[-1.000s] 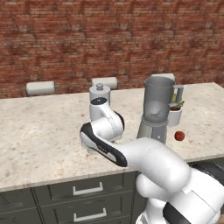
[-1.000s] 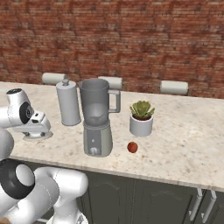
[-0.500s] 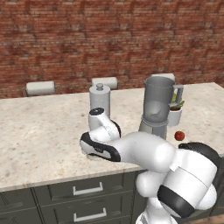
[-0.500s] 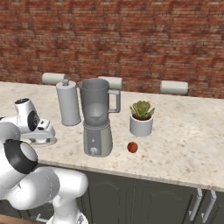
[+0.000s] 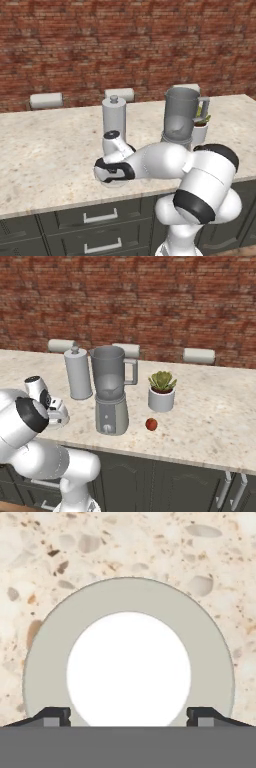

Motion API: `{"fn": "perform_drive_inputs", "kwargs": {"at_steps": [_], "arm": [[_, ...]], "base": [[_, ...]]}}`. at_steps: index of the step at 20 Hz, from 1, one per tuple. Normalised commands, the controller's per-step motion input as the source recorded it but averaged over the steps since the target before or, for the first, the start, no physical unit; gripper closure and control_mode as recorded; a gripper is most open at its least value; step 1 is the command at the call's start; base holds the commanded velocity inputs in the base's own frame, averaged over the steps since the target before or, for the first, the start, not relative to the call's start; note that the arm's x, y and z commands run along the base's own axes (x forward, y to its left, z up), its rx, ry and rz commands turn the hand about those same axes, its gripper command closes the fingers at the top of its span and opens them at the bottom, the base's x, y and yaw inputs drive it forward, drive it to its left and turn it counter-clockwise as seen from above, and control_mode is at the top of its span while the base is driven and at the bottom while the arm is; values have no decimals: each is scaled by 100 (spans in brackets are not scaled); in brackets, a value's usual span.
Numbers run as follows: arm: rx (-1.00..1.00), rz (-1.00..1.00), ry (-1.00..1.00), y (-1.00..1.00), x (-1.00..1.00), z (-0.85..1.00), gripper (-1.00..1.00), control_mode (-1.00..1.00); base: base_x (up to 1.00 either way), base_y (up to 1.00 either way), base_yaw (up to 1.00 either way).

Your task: Open the blender lid, put the apple in the blender, close the lid, and start the blender.

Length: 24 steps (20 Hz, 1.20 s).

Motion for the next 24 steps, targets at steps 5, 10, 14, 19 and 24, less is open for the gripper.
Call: {"fn": "perform_drive_inputs", "kwargs": {"at_steps": [5, 10, 14, 19, 24], "arm": [[0, 0, 0, 0, 19, -35, 100, -100], [0, 0, -2, 0, 0, -13, -100, -100], [0, 0, 0, 0, -1, 0, -100, -100], [0, 0, -4, 0, -14, 15, -100, -100], [0, 0, -11, 0, -20, 51, -100, -100]], "base": [[0, 0, 0], [0, 0, 0], [0, 0, 0], [0, 0, 0], [0, 0, 0]]}}
